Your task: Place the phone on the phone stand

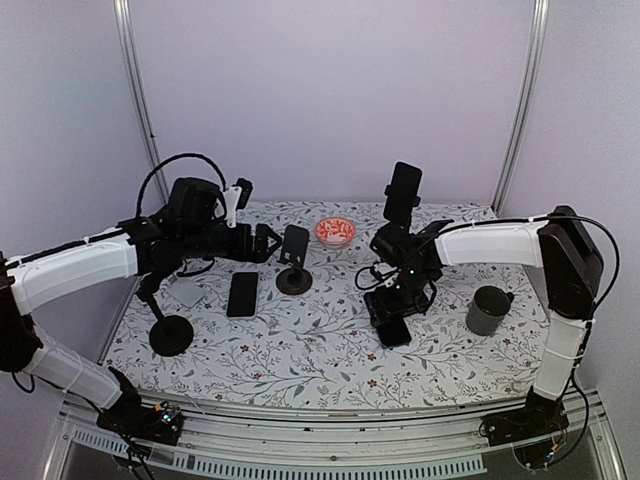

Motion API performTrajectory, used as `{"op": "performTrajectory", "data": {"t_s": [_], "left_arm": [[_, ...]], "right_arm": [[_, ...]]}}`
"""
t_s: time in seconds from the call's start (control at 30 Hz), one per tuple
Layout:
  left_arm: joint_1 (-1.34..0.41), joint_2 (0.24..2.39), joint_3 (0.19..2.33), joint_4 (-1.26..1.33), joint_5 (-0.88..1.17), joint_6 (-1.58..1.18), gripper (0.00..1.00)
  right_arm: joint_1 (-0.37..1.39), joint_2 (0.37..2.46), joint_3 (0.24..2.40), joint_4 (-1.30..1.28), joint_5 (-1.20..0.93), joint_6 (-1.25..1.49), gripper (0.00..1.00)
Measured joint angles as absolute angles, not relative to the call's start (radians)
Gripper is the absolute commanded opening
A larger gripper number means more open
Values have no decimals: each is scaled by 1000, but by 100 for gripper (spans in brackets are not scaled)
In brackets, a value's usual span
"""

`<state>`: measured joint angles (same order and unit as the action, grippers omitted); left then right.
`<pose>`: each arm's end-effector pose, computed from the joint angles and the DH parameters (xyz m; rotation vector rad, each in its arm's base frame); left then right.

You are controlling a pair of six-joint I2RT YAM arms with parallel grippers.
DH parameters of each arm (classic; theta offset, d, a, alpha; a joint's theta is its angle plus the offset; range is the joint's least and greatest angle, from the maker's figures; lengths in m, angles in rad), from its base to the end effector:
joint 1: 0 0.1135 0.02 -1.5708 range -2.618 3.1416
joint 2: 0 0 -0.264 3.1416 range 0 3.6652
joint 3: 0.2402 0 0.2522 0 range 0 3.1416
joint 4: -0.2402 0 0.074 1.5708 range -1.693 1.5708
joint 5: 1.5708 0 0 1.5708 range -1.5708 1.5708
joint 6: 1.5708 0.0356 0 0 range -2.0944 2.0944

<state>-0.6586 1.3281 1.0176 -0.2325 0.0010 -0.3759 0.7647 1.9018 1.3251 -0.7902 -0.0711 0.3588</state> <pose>0.2388 -0.1848 0.2954 0.3071 2.1539 -0.6083 0.2624 0.2552 0.1727 -0.6146 2.9326 0.2535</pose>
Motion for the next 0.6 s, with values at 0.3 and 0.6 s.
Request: {"op": "performTrajectory", "data": {"t_s": [0.3, 0.6], "left_arm": [[-625, 1649, 1222, -311, -149, -405, 46], [-516, 1877, 1375, -337, -134, -386, 24]], "right_arm": [[765, 1764, 1260, -745, -89, 348, 53], [765, 1738, 1177, -712, -93, 339, 53]]}}
